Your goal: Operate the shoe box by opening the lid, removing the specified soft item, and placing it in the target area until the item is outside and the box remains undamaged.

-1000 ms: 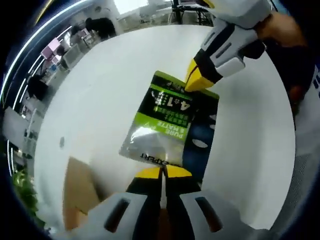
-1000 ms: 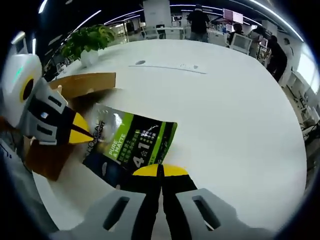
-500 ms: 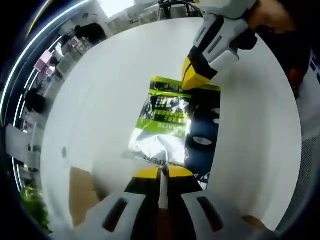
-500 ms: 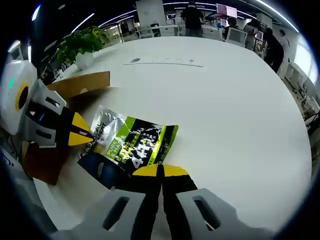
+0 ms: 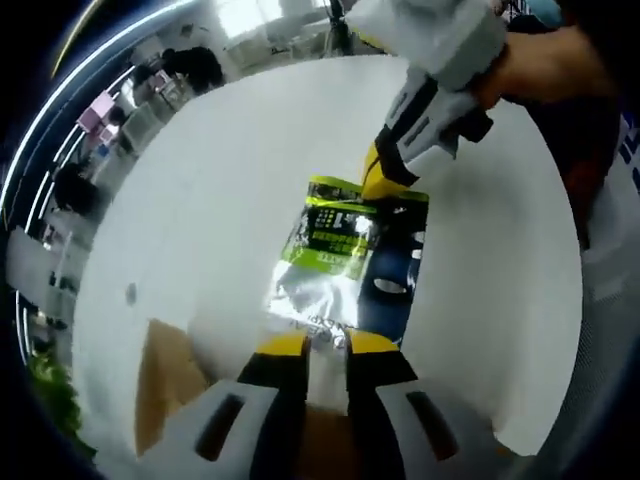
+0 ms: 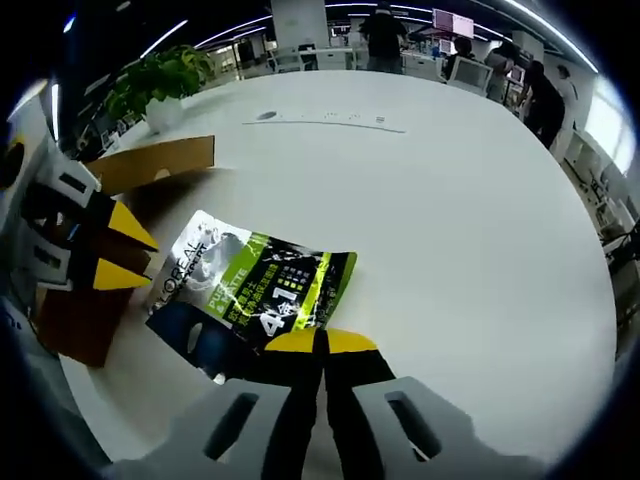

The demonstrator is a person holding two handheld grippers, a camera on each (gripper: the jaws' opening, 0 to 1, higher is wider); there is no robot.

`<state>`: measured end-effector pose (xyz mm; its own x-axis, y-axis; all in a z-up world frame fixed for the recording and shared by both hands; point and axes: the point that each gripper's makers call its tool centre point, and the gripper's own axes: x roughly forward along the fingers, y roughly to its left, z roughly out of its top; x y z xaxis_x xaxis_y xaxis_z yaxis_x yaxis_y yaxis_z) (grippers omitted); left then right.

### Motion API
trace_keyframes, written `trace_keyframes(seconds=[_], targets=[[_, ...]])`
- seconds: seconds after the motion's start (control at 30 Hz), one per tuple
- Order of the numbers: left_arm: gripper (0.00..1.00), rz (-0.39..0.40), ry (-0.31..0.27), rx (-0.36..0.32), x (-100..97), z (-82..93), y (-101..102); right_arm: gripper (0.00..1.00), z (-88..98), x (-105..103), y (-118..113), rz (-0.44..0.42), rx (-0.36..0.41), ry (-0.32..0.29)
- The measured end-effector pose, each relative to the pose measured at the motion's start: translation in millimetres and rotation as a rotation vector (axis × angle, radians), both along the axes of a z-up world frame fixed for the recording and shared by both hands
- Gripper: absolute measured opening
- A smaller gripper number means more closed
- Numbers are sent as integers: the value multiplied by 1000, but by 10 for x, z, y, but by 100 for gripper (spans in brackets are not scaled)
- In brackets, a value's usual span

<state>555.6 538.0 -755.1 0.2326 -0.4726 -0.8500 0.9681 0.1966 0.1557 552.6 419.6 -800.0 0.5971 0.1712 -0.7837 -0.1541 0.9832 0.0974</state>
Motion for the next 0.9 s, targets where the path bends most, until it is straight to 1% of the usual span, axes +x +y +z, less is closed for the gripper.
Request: trace_keyframes(seconds=[0.13, 0.23, 0.27, 0.33, 0.4, 0.57, 0.67, 0.9], targets=[[13, 31, 11, -48, -5, 119, 5, 5, 27, -14, -41, -9, 3, -4], [14, 58, 23, -89, -25, 219, 7, 16, 26, -20, -84, -19, -4, -8], [15, 68, 27, -108, -32, 262, 8, 19, 52, -19, -94, -18, 0, -16], [16, 86, 33, -128, -35, 317, 28, 21, 106, -26, -87, -13, 10, -25], [17, 101, 33, -149, -37, 375, 51, 22, 165, -29, -88, 4, -3, -45], [22, 128, 41, -199, -60, 501, 104, 27, 278, -77, -67, 23, 1, -51], [26, 163, 63, -242, -78, 593, 142, 31, 361, -107, -38, 38, -1, -62], [34, 176, 73, -279, -141, 748, 280, 39, 632, -165, 94, 61, 22, -96]])
